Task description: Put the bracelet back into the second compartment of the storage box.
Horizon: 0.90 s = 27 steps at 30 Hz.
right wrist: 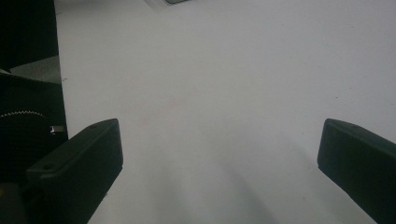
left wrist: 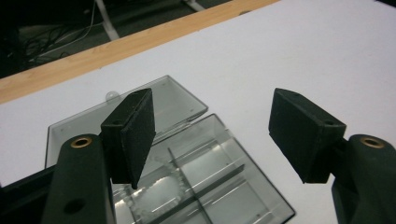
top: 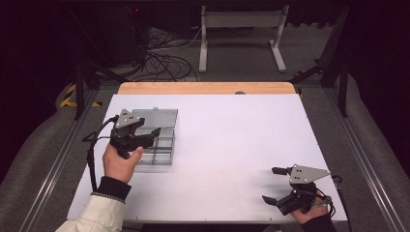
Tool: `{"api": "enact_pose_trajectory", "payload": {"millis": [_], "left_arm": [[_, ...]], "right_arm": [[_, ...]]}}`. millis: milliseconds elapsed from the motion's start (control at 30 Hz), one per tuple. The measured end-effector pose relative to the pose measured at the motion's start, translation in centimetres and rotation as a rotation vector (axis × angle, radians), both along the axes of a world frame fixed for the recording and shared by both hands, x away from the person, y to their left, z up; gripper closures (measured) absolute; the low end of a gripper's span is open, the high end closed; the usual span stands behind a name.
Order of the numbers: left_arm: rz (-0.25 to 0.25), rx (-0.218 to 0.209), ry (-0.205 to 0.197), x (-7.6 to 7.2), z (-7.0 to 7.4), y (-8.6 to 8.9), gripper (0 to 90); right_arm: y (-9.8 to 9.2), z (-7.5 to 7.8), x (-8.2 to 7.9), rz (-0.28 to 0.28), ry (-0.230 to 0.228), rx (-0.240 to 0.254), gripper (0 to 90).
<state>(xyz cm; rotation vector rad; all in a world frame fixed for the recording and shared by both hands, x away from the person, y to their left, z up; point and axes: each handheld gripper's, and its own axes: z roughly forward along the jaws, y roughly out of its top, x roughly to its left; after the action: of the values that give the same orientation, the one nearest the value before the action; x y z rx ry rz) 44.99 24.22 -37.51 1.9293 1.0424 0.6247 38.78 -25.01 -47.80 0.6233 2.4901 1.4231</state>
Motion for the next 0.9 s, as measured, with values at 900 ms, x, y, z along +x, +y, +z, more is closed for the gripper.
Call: {"api": "enact_pose_trajectory", "payload": {"millis": [900], "left_arm": [[-0.150, -0.028, -0.089, -4.6, 2.0, -1.2, 28.4]], "right_arm": [[0.0, 0.0, -0.1, 0.000, 0.000, 0.004, 0.4]]}}
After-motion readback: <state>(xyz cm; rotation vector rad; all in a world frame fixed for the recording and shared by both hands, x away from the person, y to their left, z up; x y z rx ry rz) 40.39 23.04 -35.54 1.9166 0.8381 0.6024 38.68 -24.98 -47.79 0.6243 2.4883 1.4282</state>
